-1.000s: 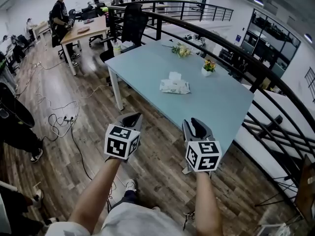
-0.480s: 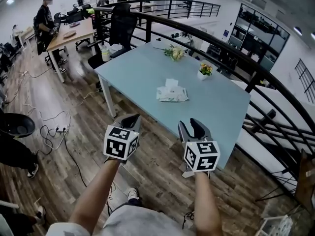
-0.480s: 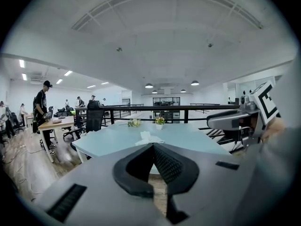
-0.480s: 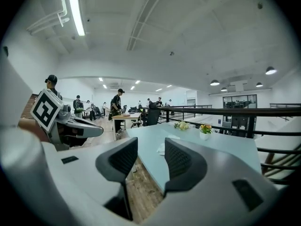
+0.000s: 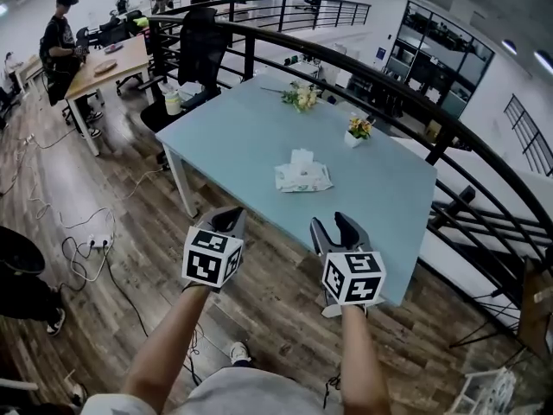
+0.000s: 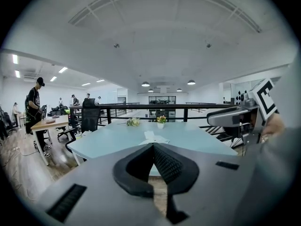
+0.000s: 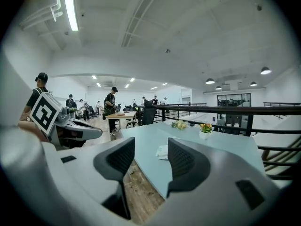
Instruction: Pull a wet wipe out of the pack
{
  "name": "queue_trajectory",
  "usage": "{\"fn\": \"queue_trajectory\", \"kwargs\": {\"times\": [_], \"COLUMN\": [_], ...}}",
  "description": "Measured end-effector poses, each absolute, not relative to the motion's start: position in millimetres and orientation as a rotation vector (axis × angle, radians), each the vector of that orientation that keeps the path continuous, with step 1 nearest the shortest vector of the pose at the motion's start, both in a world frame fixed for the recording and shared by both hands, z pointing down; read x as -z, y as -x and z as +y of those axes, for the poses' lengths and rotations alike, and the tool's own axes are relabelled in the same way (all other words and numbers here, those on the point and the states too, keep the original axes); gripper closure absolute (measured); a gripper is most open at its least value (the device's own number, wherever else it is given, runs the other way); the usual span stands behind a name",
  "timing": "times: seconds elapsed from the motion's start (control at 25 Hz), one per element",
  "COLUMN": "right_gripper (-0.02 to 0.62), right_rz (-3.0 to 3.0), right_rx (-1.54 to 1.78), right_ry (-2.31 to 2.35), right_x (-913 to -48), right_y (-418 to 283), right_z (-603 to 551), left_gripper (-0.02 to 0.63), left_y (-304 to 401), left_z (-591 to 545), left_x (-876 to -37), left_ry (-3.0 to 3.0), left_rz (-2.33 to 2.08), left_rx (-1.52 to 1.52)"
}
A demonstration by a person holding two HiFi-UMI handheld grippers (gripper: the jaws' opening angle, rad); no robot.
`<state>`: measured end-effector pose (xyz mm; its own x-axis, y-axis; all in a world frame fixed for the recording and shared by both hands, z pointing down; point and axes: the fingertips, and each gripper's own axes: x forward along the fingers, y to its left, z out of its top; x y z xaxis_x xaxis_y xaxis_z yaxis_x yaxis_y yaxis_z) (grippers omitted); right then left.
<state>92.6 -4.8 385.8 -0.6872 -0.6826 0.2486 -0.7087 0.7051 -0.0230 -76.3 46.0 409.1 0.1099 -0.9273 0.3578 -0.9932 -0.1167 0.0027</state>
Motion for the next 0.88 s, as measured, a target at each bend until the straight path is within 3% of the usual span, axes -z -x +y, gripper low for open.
{"fn": "queue_trajectory", "kwargs": {"times": [0.88], "right_gripper": [0.39], "right_rz": [-2.602], "right_rx": [-0.169], "right_ry": [-1.232], "right_x": [-390], "right_y": [-51], "right_z": [-26], "left_gripper": [0.612], "left_y": [116], "left_z": [7], "left_x": [-417], "left_ry": [-2.248], "left_rz": [-1.81], "left_rx": [-0.416]}}
